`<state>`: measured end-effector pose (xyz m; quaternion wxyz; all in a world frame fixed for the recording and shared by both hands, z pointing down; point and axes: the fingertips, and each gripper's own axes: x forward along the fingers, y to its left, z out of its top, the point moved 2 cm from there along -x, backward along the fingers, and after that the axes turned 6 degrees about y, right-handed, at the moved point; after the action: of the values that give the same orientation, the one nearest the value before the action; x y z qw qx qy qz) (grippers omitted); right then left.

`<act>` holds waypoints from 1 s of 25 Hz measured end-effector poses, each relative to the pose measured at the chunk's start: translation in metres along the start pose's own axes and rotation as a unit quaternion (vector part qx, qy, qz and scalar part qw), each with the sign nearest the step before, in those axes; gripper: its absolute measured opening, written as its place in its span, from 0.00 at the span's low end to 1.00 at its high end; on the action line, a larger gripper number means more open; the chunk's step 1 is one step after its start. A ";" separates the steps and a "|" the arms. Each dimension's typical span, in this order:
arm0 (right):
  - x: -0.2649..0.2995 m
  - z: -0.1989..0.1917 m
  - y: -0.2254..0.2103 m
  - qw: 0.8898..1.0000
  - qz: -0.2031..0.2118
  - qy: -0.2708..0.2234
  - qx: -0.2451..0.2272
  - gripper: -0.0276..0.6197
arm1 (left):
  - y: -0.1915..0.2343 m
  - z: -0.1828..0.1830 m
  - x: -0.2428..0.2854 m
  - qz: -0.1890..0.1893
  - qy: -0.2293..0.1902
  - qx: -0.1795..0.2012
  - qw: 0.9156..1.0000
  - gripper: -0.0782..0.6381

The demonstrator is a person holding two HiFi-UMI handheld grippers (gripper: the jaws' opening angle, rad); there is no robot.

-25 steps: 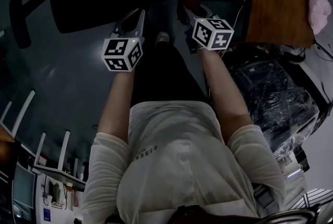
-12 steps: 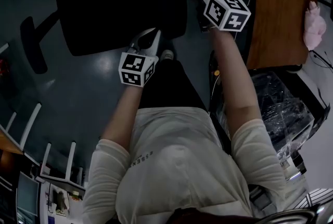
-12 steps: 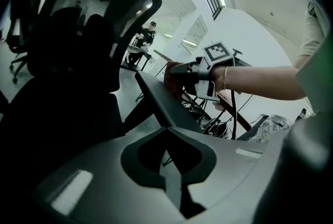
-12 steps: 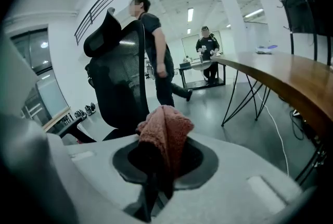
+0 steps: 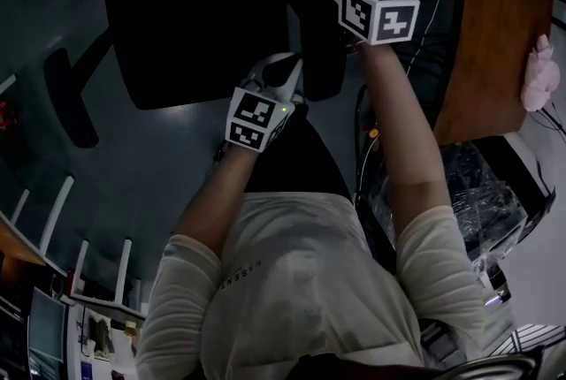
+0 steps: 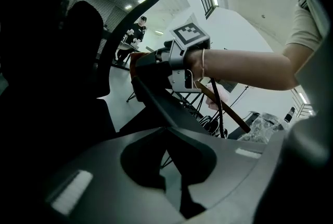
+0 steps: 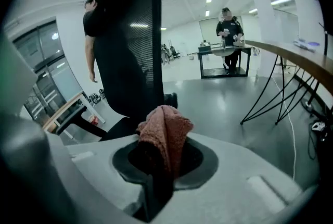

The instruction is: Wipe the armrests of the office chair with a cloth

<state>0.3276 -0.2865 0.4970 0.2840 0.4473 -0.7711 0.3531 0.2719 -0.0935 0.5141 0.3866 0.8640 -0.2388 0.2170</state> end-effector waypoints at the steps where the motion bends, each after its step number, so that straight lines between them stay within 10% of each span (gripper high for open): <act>1: 0.002 0.000 0.004 1.000 -0.004 0.012 -0.015 0.12 | -0.001 -0.001 0.000 -0.004 0.003 -0.001 1.000 0.13; 6: 0.008 -0.001 0.030 0.993 -0.004 0.057 -0.101 0.12 | -0.004 -0.002 0.002 -0.018 0.011 -0.006 1.000 0.13; 25: -0.005 -0.057 0.119 0.981 0.096 0.111 -0.123 0.12 | 0.044 -0.015 -0.049 0.054 -0.014 -0.056 0.997 0.13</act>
<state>0.2311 -0.1967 0.4921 0.3856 0.2907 -0.8117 0.3285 0.2048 -0.0956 0.5211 0.4187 0.8298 -0.3021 0.2117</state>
